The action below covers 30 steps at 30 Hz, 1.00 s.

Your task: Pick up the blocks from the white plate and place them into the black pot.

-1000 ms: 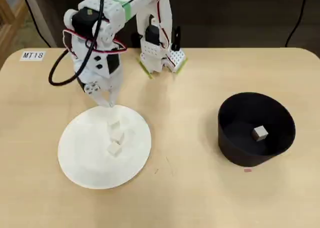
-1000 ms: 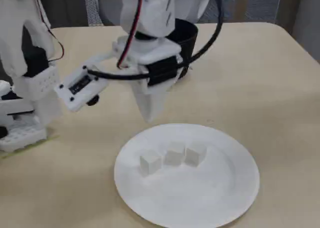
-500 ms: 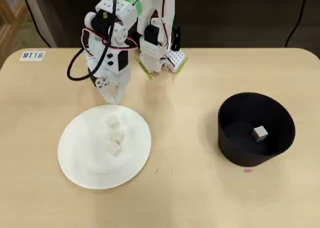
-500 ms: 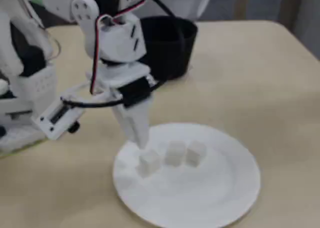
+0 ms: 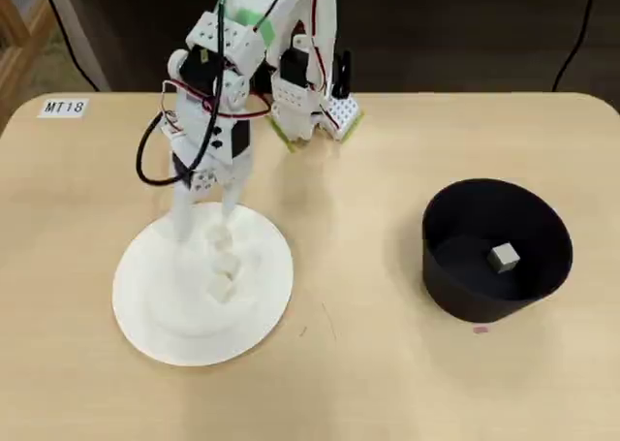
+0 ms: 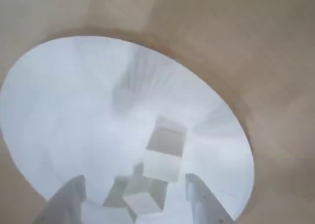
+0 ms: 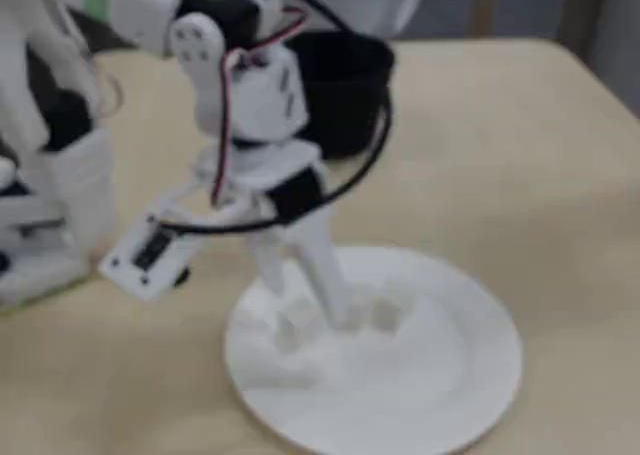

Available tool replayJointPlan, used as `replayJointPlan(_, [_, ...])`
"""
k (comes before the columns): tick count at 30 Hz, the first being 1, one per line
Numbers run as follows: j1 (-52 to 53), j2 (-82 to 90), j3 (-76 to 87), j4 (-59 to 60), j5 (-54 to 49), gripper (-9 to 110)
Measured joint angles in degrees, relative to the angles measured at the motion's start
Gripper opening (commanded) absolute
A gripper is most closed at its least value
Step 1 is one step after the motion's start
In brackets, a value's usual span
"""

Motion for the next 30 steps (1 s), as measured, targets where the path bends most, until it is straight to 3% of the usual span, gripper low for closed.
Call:
replayJointPlan(18, [-1.1, -5.7, 2.0, -3.8, -1.9, 25])
replayJointPlan(22, [-1.0, -7.4, 2.0, -6.7, -0.9, 18])
replayJointPlan(26, [-0.7, -9.4, 1.9, -10.8, 1.1, -2])
replayJointPlan(30, [-1.5, -11.7, 2.0, -16.1, 2.6, -2])
